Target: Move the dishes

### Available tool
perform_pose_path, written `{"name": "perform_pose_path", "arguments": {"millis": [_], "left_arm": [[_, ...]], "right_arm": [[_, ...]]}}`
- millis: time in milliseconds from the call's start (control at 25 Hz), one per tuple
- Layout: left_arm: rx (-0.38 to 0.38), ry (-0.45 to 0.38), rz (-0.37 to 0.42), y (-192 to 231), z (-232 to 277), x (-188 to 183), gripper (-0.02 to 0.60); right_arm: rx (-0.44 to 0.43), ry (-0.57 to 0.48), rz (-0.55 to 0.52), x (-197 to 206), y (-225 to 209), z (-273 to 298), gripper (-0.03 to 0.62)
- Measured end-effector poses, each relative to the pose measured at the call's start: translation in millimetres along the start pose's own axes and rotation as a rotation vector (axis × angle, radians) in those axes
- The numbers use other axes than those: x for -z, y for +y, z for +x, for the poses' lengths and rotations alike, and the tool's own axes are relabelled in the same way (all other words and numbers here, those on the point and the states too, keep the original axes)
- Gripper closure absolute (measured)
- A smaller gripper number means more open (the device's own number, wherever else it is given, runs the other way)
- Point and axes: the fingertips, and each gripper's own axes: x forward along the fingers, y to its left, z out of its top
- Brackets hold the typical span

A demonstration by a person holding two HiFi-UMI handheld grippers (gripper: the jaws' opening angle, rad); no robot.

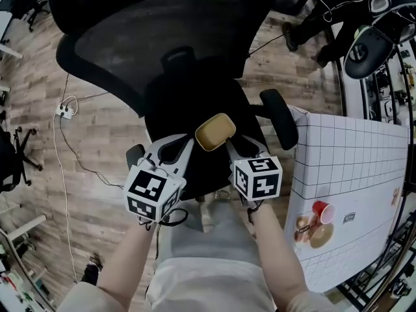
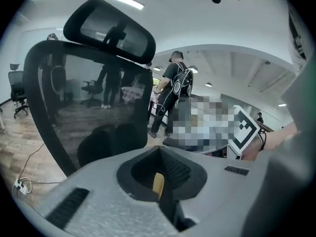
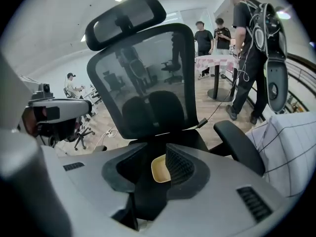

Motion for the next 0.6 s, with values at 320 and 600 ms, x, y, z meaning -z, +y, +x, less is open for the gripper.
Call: {"name": "perform_pose_path", "arguments": {"millis": [320,600], "left_arm": [[-0.022,0.082,-0.016,29,44,66,0.568],[-0.029,0.137,-0.043,48,75,119,0.568]], "right_arm": [[0.034,0.103,-0.014,58,-26,76,0.484],[0.073,0.162,0.077,108,-51,134,0.449]]}}
